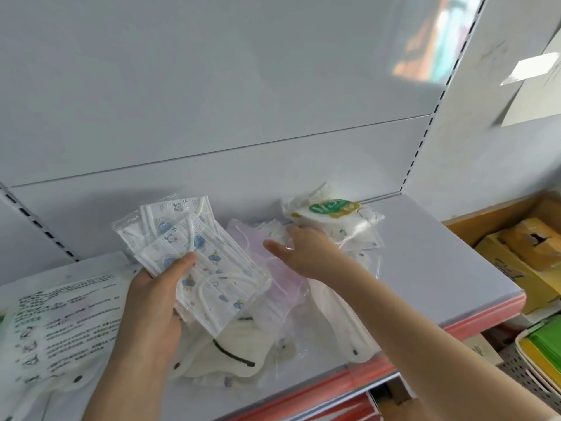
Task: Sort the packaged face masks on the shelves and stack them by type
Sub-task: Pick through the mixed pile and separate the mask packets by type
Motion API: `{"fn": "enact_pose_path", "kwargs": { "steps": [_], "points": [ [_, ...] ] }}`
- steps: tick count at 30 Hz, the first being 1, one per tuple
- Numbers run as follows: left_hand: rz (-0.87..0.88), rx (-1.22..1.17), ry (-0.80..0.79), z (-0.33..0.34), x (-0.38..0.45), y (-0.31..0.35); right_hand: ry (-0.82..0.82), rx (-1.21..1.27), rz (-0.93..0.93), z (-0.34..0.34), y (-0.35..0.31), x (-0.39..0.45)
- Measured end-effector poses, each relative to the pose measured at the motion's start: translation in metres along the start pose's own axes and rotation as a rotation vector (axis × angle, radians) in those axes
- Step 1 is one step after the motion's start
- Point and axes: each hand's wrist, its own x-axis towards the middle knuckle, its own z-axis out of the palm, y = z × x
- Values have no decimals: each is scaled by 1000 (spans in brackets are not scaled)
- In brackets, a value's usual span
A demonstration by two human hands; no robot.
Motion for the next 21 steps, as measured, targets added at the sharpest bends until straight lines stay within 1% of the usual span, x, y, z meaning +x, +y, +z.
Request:
{"fn": "enact_pose_path", "kwargs": {
  "steps": [1, 3, 5, 6, 8, 9, 12, 14, 16, 17, 20, 21],
  "points": [
    [1, -6, 7, -4, 0, 1, -20, 23, -15, 2, -10, 2],
    [6, -15, 20, -11, 2, 2, 5, 115, -10, 5, -21, 10],
    [10, -15, 35, -18, 2, 3, -36, 149, -49, 7, -24, 17],
    [12, -18, 41, -21, 3, 4, -75, 96, -78, 7, -25, 20],
    [15, -24, 48, -27, 3, 3, -98, -107, -111, 13, -21, 26],
    [14, -30, 51, -29, 3, 3, -108, -150, -120, 15, -21, 28],
    [-1, -57, 81, -37, 6, 0, -138, -162, -165, 16, -30, 28],
    [-18, -71, 93, -41, 7, -2, -129, -110, -195, 14, -36, 29],
    [-29, -83, 95, -44, 7, 0, -124, 39, -191, 8, -39, 29],
    [-28, -86, 96, -45, 7, 2, -101, 112, -177, 3, -39, 30],
    [11, -95, 101, -53, 7, 13, 114, 262, -122, -24, -34, 33],
    [19, -95, 109, -56, 8, 16, 159, 302, -114, -35, -32, 32]
  ]
}}
